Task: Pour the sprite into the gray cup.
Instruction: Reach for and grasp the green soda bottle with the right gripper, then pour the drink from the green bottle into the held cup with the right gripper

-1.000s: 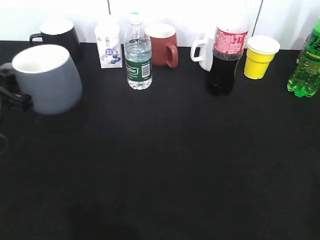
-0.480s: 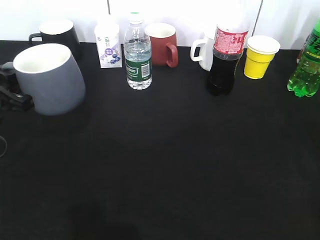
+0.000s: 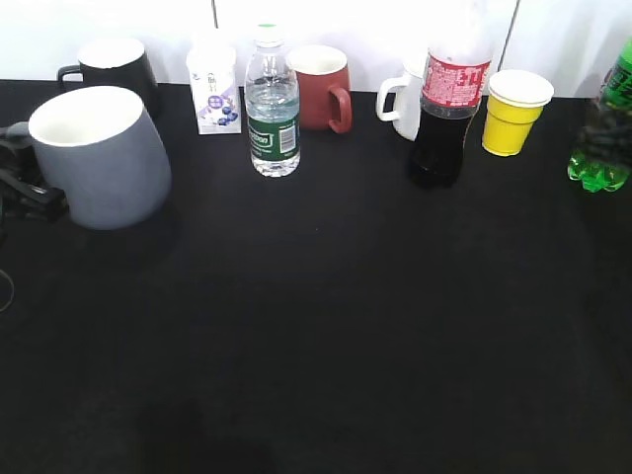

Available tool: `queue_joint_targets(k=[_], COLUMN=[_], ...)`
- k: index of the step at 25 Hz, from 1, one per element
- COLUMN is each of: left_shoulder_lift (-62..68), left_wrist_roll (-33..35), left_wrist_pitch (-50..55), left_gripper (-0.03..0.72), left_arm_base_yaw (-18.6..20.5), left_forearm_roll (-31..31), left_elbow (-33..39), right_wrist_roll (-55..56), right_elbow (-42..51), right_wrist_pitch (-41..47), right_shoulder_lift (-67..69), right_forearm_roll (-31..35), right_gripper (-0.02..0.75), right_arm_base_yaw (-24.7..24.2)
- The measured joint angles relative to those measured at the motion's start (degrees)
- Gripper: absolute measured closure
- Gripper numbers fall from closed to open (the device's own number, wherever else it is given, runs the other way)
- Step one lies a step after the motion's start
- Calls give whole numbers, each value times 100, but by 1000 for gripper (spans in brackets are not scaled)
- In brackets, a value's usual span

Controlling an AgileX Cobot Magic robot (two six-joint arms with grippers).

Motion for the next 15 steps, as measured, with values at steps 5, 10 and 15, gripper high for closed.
queue_joint_targets(k=[5,10,15], left_shoulder_lift=[0,0,0], left_wrist_roll=[-5,-5,-316], left_wrist_pitch=[0,-4,-4], left_gripper=[614,614,615], left_arm_base_yaw=[0,0,0], left_forearm_roll=[16,44,538], left_elbow=[0,0,0], right_wrist_roll=[-30,-61,-92], right_elbow=[-682,-679,765], right_wrist_pitch=[-7,-235,-660], right_shoulder_lift=[730,838,-574], right_forearm_roll=[-24,-30,-613], right_gripper=[141,321,321], right_arm_base_yaw=[0,0,5])
